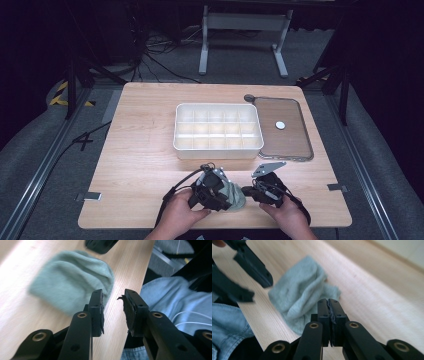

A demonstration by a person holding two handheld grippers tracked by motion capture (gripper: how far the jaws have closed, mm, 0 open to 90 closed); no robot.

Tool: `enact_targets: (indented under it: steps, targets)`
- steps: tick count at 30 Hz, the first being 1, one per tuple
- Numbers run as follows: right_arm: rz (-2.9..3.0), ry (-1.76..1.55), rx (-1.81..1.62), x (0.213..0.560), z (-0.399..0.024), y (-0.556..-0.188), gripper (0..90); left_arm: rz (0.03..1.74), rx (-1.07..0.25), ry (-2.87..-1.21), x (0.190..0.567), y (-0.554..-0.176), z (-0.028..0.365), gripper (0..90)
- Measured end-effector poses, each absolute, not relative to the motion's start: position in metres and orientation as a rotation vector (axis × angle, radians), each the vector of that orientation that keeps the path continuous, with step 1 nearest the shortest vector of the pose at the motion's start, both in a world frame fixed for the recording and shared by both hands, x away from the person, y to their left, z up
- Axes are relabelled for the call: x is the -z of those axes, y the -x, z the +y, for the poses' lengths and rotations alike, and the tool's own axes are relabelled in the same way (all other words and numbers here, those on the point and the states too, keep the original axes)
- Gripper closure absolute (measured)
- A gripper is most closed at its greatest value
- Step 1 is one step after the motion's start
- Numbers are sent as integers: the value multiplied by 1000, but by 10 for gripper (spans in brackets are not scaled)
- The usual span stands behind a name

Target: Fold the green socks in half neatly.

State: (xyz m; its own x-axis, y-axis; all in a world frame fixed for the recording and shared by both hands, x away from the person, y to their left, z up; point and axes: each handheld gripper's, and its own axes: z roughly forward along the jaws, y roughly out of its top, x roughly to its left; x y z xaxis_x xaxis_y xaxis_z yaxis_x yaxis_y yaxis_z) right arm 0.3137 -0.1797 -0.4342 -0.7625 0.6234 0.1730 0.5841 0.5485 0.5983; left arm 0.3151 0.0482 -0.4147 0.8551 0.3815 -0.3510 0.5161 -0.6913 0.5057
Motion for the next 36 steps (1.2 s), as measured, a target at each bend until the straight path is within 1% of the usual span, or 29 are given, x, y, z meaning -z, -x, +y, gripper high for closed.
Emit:
enact_targets:
  steps: [1,5,6,7,9,11,12,14,15,19,24,27,29,34,36]
  targets:
    - [2678,-1038,-1059,424,-181,-313,884,679,262,-2393,408,-317,60,697]
    - [2677,-970,-1123,414,-169,-311,879,761,175,-2366,403,-319,80,698]
    - [2677,-970,-1123,414,-169,-311,879,761,175,-2366,403,-319,80,698]
    - [2694,-927,-1150,412,-158,-311,869,786,156,-2360,402,-319,84,698]
    - [2714,-899,-1152,414,-149,-313,858,823,131,-2347,403,-319,91,697]
    - [2721,-889,-1151,415,-144,-314,851,831,121,-2346,404,-318,92,697]
    - [2739,-863,-1132,419,-134,-316,846,839,119,-2352,404,-318,93,697]
    - [2746,-852,-1124,421,-131,-316,846,844,110,-2359,406,-317,93,697]
    - [2758,-852,-1071,425,-127,-318,849,846,108,-2366,407,-317,93,698]
    - [2760,-878,-1039,430,-132,-317,854,825,108,-2374,407,-319,89,703]
    - [2780,-926,-995,440,-140,-314,860,782,117,-2392,410,-320,73,704]
    - [2800,-932,-960,454,-137,-314,873,764,112,-2412,412,-321,65,705]
    - [2784,-929,-993,456,-137,-313,879,757,109,-2413,413,-321,61,707]
    - [2759,-900,-1000,458,-137,-309,880,735,82,-2408,417,-325,49,721]
    - [2761,-895,-1008,458,-138,-309,880,748,31,-2434,421,-329,43,734]
